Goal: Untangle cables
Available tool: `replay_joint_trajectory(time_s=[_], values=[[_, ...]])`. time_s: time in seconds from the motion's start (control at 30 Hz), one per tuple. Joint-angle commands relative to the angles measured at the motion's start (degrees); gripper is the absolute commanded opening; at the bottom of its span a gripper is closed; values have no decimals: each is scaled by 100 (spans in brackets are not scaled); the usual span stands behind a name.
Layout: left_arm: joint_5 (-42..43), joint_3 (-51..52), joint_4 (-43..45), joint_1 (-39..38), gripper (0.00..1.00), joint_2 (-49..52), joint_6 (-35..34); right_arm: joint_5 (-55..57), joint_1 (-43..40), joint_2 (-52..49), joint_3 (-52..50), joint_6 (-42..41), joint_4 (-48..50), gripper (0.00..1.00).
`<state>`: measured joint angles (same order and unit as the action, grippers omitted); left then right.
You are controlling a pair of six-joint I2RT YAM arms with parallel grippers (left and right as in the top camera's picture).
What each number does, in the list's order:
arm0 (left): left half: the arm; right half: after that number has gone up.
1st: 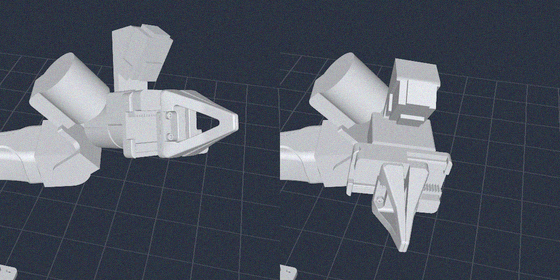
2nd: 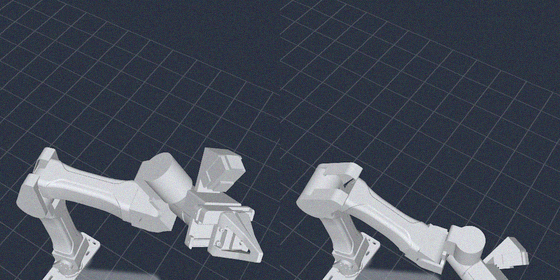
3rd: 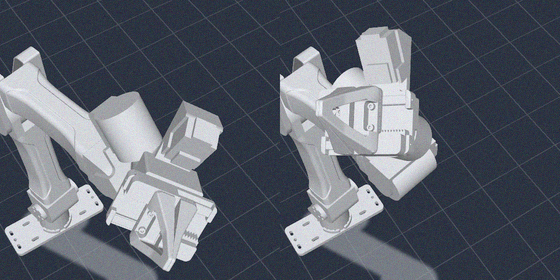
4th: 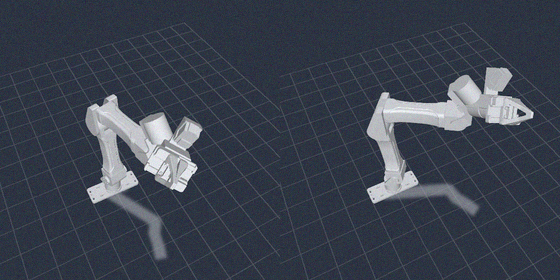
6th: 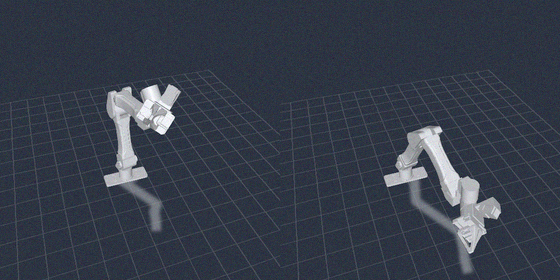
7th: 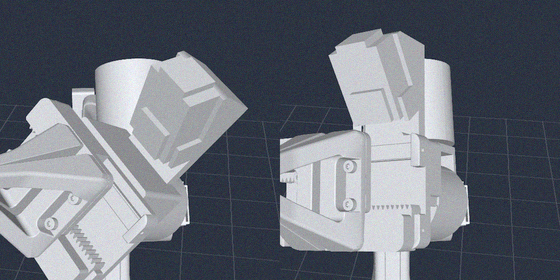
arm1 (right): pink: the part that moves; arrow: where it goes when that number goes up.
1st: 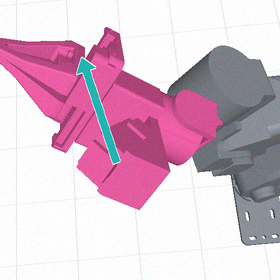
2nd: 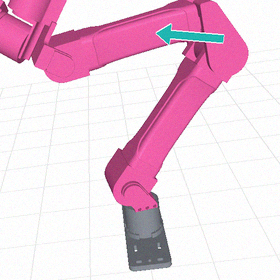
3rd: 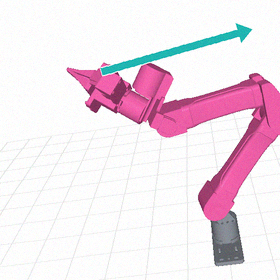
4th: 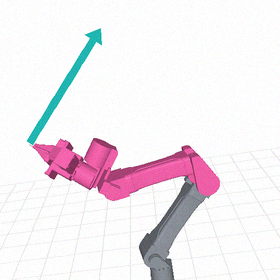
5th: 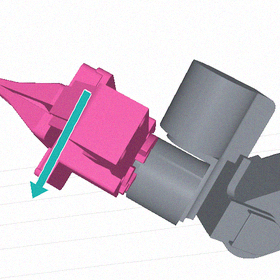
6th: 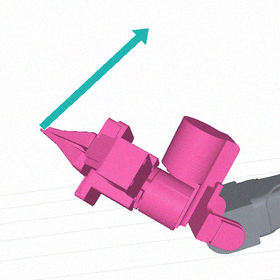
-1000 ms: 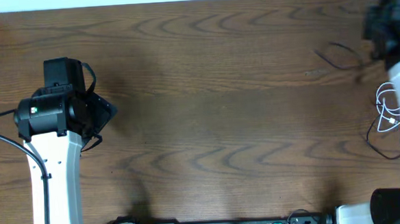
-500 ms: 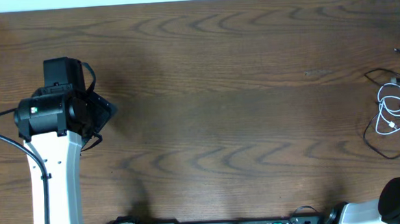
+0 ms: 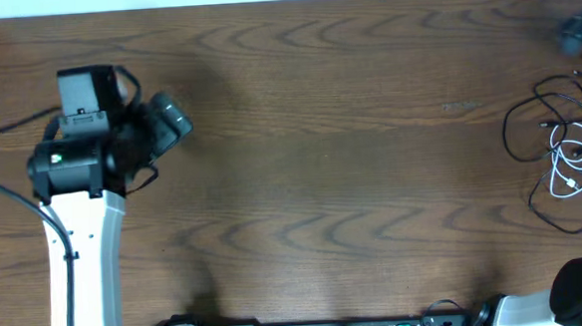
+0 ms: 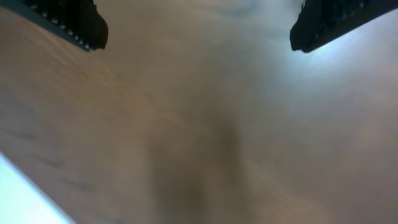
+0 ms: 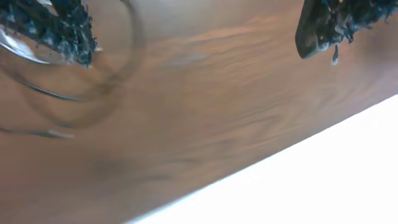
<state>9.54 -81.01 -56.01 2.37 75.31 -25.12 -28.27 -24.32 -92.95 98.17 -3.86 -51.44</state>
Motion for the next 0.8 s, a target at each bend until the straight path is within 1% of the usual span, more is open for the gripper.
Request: replay_joint_trajectory(time_s=[0.0,0.07,0.17,0.27,0.33,0.47,0.57,0.67,0.77], values=[[520,15,236,-487,98,9,844,-1213,669,-42,-42,1019,-184,99],[343,15,225,-839,98,92,1167,-133,1193,-74,-42,1056,-457,99],[-568,15,-138,-1187,98,247,1200,1364,1792,-197,-42,1032,-883,99],[-1272,15,-715,-1281,98,415,1137,2262,2317,-444,-42,833,-1449,99],[-1436,15,-1139,-1233,98,533,817,2363,2540,-612,-42,597,-1808,99],[-1451,17,-1932,-1062,98,616,337,2341,2826,-789,-114,343,-2490,99],[-1429,37,-2452,-1021,98,511,319,2341,2981,-717,-321,251,-2710,99],[-1427,232,-2549,-1021,98,173,339,2343,3071,-422,-809,74,-2549,99],[-1377,662,-2247,-1021,98,-470,341,2339,3099,195,-1676,-66,-1934,99]])
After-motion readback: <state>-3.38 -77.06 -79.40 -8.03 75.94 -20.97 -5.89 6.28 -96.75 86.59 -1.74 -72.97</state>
